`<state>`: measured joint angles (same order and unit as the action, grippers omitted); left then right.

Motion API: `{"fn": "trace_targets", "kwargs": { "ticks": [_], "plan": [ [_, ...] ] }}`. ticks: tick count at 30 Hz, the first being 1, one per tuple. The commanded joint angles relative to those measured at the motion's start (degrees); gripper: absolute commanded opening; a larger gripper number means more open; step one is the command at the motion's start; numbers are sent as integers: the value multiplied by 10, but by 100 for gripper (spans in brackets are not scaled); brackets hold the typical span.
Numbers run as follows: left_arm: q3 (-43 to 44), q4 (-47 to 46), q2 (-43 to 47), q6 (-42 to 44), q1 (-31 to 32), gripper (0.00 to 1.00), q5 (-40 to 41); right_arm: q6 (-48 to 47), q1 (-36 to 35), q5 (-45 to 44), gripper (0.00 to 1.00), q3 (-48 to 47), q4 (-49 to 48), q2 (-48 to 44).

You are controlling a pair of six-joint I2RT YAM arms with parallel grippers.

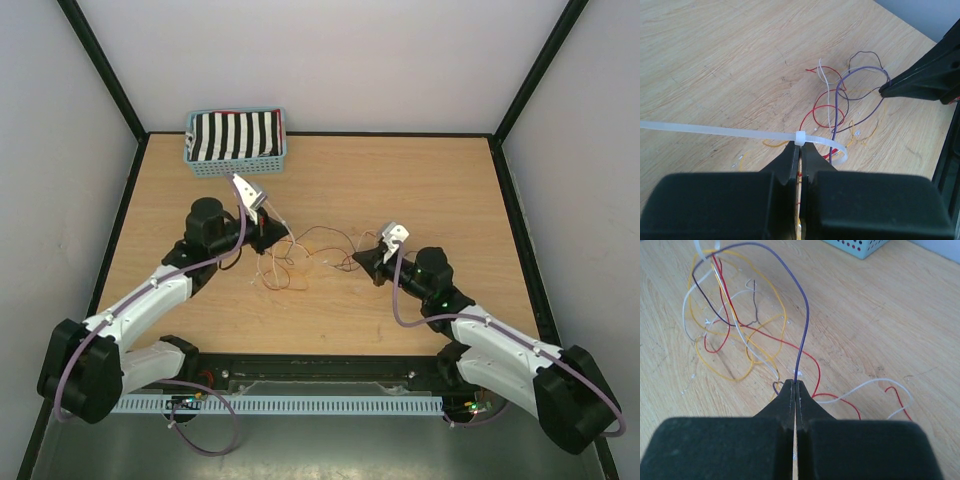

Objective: Zip-tie the wires
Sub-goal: Adjust the cable at the center of the board.

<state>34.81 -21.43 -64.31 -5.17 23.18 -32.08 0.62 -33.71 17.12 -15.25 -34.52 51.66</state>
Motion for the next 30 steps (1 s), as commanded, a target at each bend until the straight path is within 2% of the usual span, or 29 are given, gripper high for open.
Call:
{"fn": "trace_targets", "kwargs": {
  "ticks": [1, 3, 4, 6, 10, 14, 19, 24, 30],
  "plan": [
    [33, 19, 13, -2, -3, 0, -2, 13, 2, -1, 0, 6, -23, 19],
    [40, 28, 13, -1, -3, 0, -4, 15, 2, 2, 1, 6, -24, 25],
    [43, 31, 14, 0, -3, 0, -4, 15, 2, 3, 5, 7, -24, 26],
    [48, 40, 12, 3, -3, 0, -4, 15, 2, 0, 16, 8, -24, 22],
    [53, 49, 10, 5, -2, 0, -4, 15, 2, -1, 47, 1, -15, 9],
    [58, 56, 8, 5, -2, 0, -4, 7, 2, 16, 55, -20, 14, -1],
    [63, 68, 11, 6, -2, 0, -2, 4, 2, 47, 56, -32, 24, -18],
    [68, 73, 10, 3, -2, 0, -3, 18, 2, 163, 44, -31, -23, 13],
    [69, 75, 8, 3, -2, 0, -3, 8, 2, 140, 40, -32, -59, 78]
  ]
}}
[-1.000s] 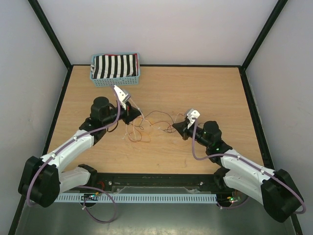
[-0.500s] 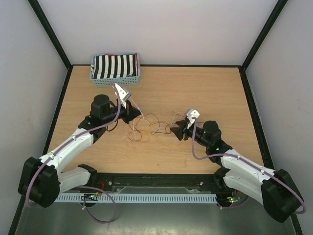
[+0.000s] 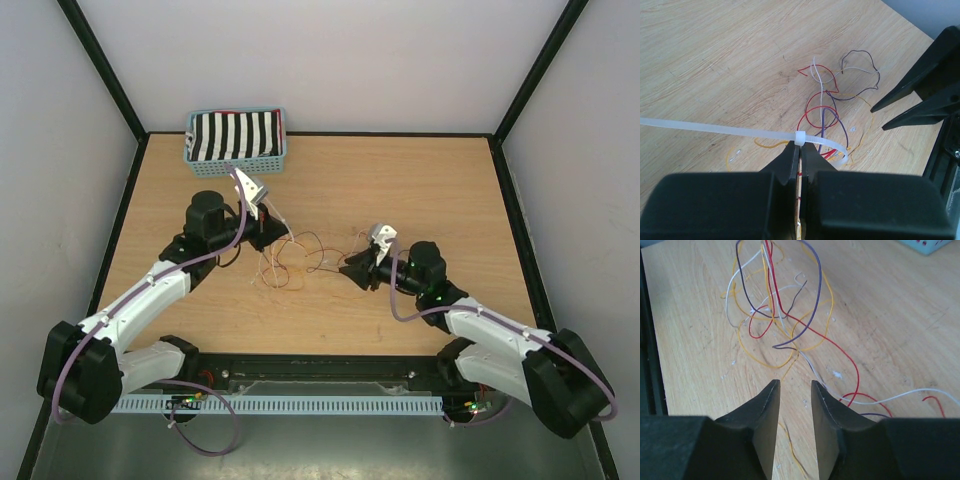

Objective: Zip-tie the wires
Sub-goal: Adjust the cable at the center of the board.

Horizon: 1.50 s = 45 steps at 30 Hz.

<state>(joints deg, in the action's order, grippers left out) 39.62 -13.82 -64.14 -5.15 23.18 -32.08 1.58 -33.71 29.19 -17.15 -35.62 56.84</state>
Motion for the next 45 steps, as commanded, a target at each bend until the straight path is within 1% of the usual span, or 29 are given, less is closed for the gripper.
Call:
{"fn": "trace_targets", "kwargs": {
  "ticks": [1, 3, 7, 11, 15, 18, 23, 31, 40, 41, 42, 44, 45],
  "plan": [
    [21, -1, 6, 3, -2, 0, -2, -4, 2, 25, 38, -13, -54, 35],
    [22, 0, 5, 2, -1, 0, -1, -10, 1, 41, 35, -14, -62, 54],
    [25, 2, 6, -1, -1, 0, -1, -18, -1, 54, 33, -1, -96, 90],
    [29, 4, 2, -2, 0, 0, -3, -46, -15, 30, 33, 23, -155, 120],
    [32, 6, -3, -6, 2, 0, -7, -77, -36, -4, 34, 14, -175, 162],
    [33, 6, -4, -5, 2, 0, -7, -100, -50, -21, 34, 1, -185, 200],
    [35, 8, -4, -6, 4, 0, -10, -121, -54, -40, 37, -17, -203, 247],
    [38, 9, -8, -7, 6, 0, -15, -150, -56, -46, 39, -44, -207, 287],
    [42, 10, -10, -8, 7, 0, -20, -163, -71, -48, 41, -76, -206, 338],
    [42, 10, -10, -8, 7, 0, -20, -162, -71, -48, 39, -80, -209, 344],
    [42, 10, -11, -8, 7, 0, -20, -160, -72, -48, 35, -82, -213, 349],
    [43, 9, -11, -7, 7, 0, -16, -154, -73, -48, 19, -89, -212, 351],
    [44, 12, -11, -7, 7, 0, -12, -152, -73, -48, 13, -90, -208, 347]
  ]
}}
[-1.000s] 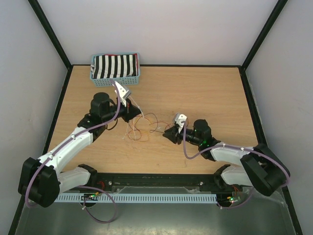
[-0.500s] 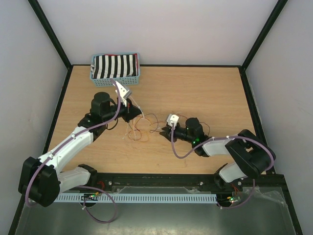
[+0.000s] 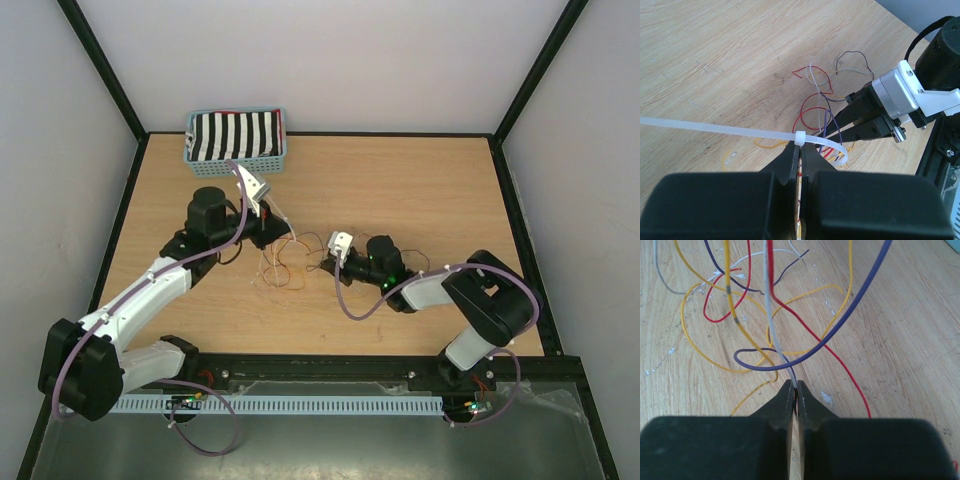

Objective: Zip-tie the wires
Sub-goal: Adjust the cable at the center of the board.

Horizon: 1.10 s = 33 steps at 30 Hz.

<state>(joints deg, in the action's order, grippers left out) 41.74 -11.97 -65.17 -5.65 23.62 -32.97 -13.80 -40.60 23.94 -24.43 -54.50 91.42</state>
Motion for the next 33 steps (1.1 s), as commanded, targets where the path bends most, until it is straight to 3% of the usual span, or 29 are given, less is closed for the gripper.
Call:
{"fn": "trace_targets", "kwargs": {
  "ticks": [1, 4, 17, 33],
  "plan": [
    [24, -4, 0, -1, 2, 0, 1, 2, -4, 2, 8, -17, -12, -7],
    [30, 14, 3, 4, -1, 0, 14, -2, -4, -12, 0, 2, 14, -41],
    [47, 65, 24, 8, -21, 0, 44, 46, 11, -142, 0, 47, 217, -263],
    [61, 108, 60, 9, -31, 0, 50, 136, 82, -174, 0, 38, 261, -323]
  ]
}}
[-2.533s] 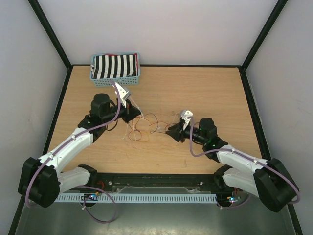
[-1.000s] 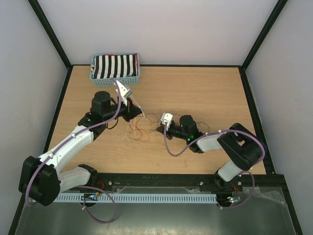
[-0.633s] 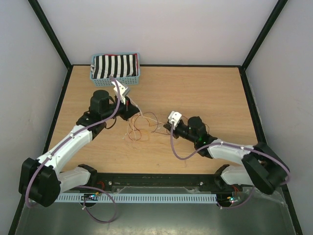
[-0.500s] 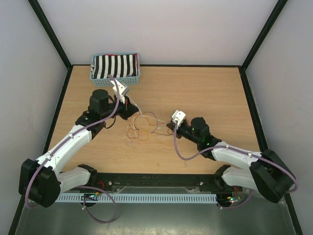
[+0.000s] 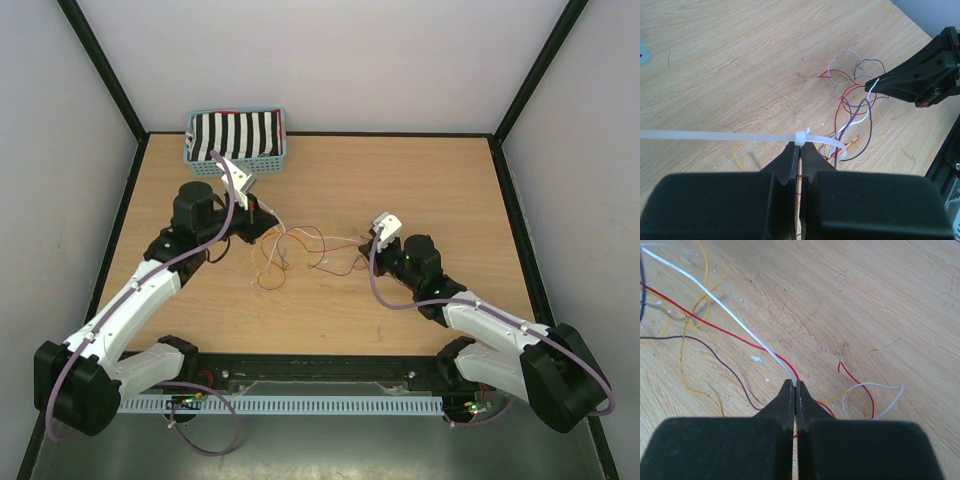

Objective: Zip-tie the wires
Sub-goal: Adjust the cable at the center of the board.

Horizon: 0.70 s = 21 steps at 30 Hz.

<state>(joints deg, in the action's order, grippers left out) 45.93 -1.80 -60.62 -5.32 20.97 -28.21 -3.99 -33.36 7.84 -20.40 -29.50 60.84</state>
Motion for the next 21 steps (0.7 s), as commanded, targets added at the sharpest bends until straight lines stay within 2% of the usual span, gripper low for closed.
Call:
{"fn": "trace_targets", "kwargs": {
  "ticks": [1, 21],
  "plan": [
    [20, 8, 15, 7, -5, 0, 3, 45, 14, -13, 0, -2, 11, -22],
    [24, 31, 32, 4, -20, 0, 23, 139, 76, -65, 0, 10, 32, -94]
  ]
}}
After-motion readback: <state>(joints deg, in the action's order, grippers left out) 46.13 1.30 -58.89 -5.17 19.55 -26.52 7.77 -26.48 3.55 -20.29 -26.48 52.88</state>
